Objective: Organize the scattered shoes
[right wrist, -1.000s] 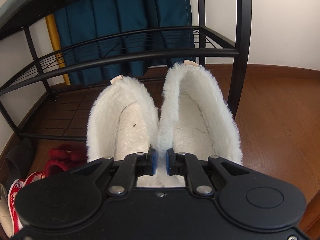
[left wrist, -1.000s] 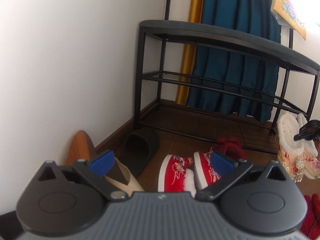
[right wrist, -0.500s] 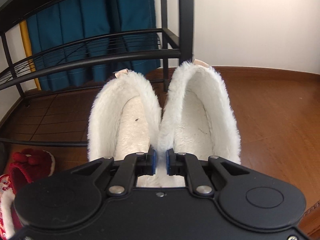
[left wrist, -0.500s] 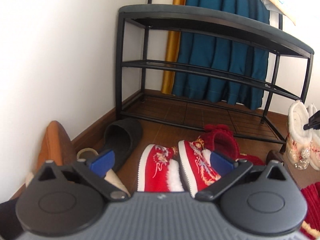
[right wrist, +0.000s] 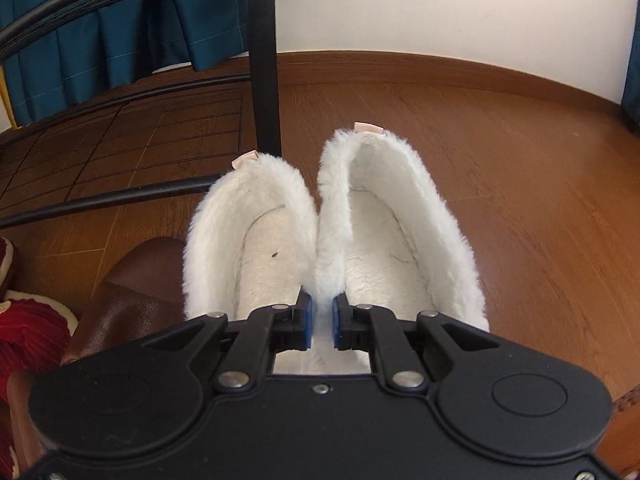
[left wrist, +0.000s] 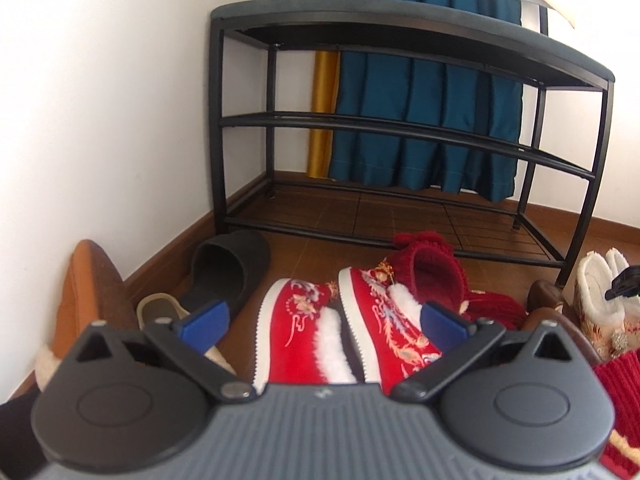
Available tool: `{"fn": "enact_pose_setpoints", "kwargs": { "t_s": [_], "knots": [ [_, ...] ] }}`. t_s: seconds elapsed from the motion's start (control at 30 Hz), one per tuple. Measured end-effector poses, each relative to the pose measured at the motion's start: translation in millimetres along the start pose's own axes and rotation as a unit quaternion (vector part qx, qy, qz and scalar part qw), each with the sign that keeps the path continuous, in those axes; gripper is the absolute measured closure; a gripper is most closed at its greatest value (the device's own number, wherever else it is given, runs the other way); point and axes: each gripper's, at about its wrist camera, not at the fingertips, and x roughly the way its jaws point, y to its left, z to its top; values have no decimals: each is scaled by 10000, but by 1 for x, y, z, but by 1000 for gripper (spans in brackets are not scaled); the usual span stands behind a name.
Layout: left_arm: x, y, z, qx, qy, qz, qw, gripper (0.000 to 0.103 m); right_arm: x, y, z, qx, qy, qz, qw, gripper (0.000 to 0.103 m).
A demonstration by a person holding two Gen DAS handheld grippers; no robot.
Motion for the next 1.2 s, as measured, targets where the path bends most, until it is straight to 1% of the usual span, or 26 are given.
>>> {"fn": "enact_pose_setpoints", "kwargs": {
  "t_s": [0.13,0.27,0.33,0.43,0.5,0.53,0.57,0.6,0.63,0.73,0.77,0.8,0.87,0.97,1.0,1.03,1.1,1.13,1.2],
  "knots": [
    [6,0,-6,15,123,12,9999,0,8,-8,-8,603,-3,175,9980,91],
    [7,2,-5,3,94,36,9999,0,12,-4,-9,1103,-21,204,9937,91],
    [7,2,-5,-2,78,39,10000,0,12,1,-9,1171,-14,211,9929,91],
    [6,1,-5,30,68,10,10000,0,12,6,-8,1015,-71,187,9946,90],
    [3,0,-5,69,31,-17,10000,0,14,5,-6,1022,-95,162,9946,85],
    [1,0,-4,77,18,-28,10000,0,15,5,-5,1010,-81,162,9947,76],
    [0,-1,-3,84,6,-40,10000,0,13,5,-4,958,-83,75,9953,62],
    [-2,-1,-3,92,-5,-53,9999,0,9,7,-3,844,-160,-95,9963,21],
    [-5,-1,-2,99,-2,-83,9999,0,1,8,-2,698,-307,-234,9968,0],
    [-16,-1,0,127,-15,-170,9998,0,-37,6,2,335,-632,-333,9969,0],
    [-20,-1,0,154,-35,-182,9997,0,-48,4,3,337,-729,-327,9962,0],
    [-25,-1,1,171,-60,-183,9997,0,-69,1,4,442,-905,-279,9945,0],
    [-35,0,1,151,-108,-222,9996,0,-125,-1,1,590,-1268,-67,9902,0],
    [-49,3,-2,202,-139,-258,9994,0,-202,6,-15,626,-1603,442,9841,0],
    [-56,4,-4,259,-173,-285,9991,0,-222,11,-20,587,-1663,611,9824,0],
    [-62,5,-7,316,-206,-312,9988,0,-249,18,-31,539,-1779,848,9789,0],
    [-73,6,-14,430,-232,-388,9981,0,-293,30,-49,482,-1952,1278,9712,0],
    [-80,6,-19,483,-250,-454,9975,0,-320,40,-62,508,-2076,1514,9651,0],
    [-92,7,-27,556,-398,-510,9964,0,-357,53,-81,623,-2213,1948,9535,0]
  ]
}}
